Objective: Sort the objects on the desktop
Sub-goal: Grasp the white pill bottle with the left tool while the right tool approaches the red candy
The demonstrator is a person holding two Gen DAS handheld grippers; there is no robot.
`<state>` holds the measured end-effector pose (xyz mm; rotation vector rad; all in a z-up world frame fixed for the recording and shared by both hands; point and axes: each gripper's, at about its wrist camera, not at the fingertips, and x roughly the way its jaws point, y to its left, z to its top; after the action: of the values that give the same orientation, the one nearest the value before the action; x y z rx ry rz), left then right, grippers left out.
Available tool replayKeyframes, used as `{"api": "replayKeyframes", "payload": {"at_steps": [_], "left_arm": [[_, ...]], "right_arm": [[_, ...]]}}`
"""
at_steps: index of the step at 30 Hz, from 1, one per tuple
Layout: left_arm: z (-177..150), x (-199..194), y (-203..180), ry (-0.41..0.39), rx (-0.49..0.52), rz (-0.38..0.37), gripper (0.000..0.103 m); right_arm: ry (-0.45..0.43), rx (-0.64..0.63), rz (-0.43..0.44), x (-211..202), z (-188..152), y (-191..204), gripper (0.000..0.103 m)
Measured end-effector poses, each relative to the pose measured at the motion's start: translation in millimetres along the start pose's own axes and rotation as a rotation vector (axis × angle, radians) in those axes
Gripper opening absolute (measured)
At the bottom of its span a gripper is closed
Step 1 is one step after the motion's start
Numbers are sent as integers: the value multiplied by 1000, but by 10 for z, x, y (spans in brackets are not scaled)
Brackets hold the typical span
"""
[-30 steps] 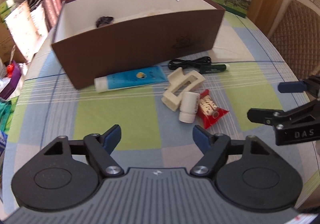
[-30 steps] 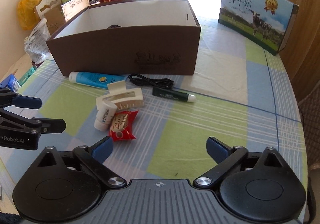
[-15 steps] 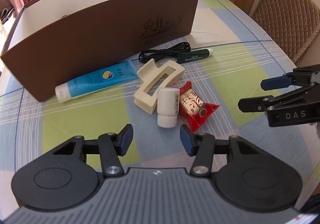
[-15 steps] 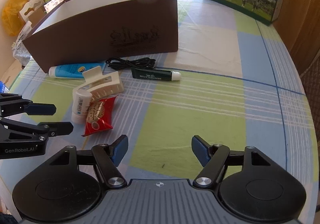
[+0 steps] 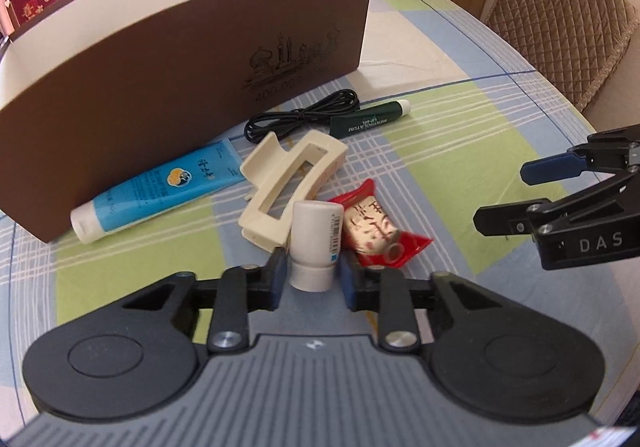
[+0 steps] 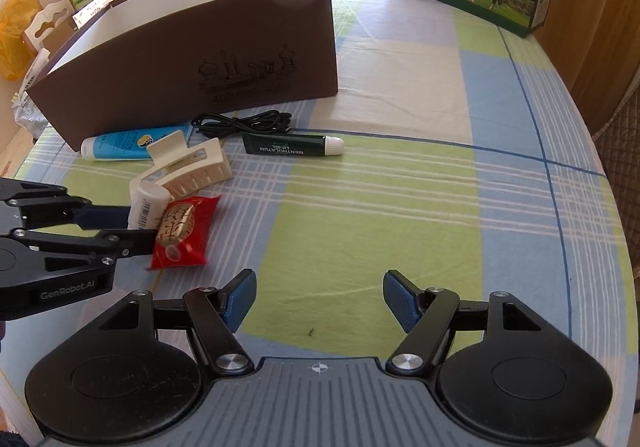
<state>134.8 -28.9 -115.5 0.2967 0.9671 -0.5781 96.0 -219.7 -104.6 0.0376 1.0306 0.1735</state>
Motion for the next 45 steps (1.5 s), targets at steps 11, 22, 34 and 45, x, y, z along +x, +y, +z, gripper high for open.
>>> {"api": "replayKeyframes", "payload": {"at_steps": [11, 22, 34, 45], "left_arm": [[-231, -226, 309, 71, -90, 53, 22], [-391, -429, 709, 93, -201, 109, 21], [-350, -377, 681, 44, -172, 90, 52], [-262, -165, 779, 65, -180, 98, 23]], "right_arm": [[-17, -28, 47, -23, 30, 108, 68], [-16, -71, 83, 28, 65, 292, 69], [-9, -40, 71, 16, 62, 241, 69], [-27, -47, 81, -10, 118, 288, 69]]}}
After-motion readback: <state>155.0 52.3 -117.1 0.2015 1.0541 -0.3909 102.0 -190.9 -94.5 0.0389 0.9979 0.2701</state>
